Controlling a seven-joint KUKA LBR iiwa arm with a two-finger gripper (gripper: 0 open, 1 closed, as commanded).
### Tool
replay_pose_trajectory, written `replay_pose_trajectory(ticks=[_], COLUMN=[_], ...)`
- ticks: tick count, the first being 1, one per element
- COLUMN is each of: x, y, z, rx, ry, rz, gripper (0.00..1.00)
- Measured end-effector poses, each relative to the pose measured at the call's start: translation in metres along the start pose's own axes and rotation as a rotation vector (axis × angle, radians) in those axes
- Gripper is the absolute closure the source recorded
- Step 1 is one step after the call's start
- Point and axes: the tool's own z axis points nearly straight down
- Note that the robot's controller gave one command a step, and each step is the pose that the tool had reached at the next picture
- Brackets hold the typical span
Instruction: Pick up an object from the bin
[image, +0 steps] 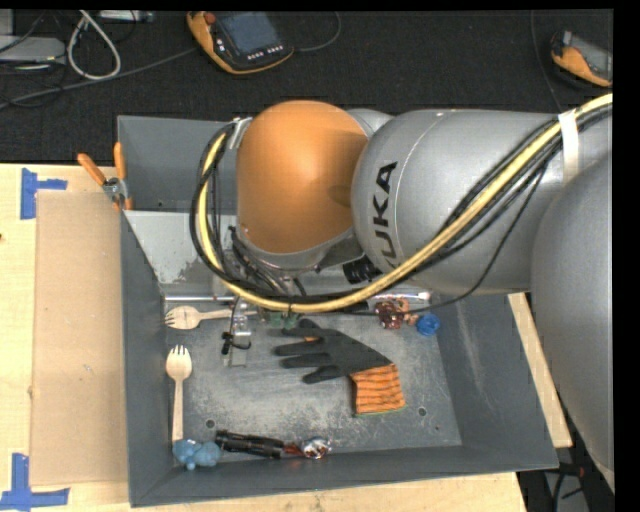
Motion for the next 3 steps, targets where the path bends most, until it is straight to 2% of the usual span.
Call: replay_pose_trajectory(ticks=[1,2,3], x=[0.0,-0.026,-0.028], y=[-0.001,-0.002,-0.054], z=[-0.003,0.073,0.13], rx=[-0.001,-0.003,-0.001], ry=[-0.003,-0.009,-0.003], rz=[0.002,0.074,0.102], gripper=[0.0,0.0,0.0])
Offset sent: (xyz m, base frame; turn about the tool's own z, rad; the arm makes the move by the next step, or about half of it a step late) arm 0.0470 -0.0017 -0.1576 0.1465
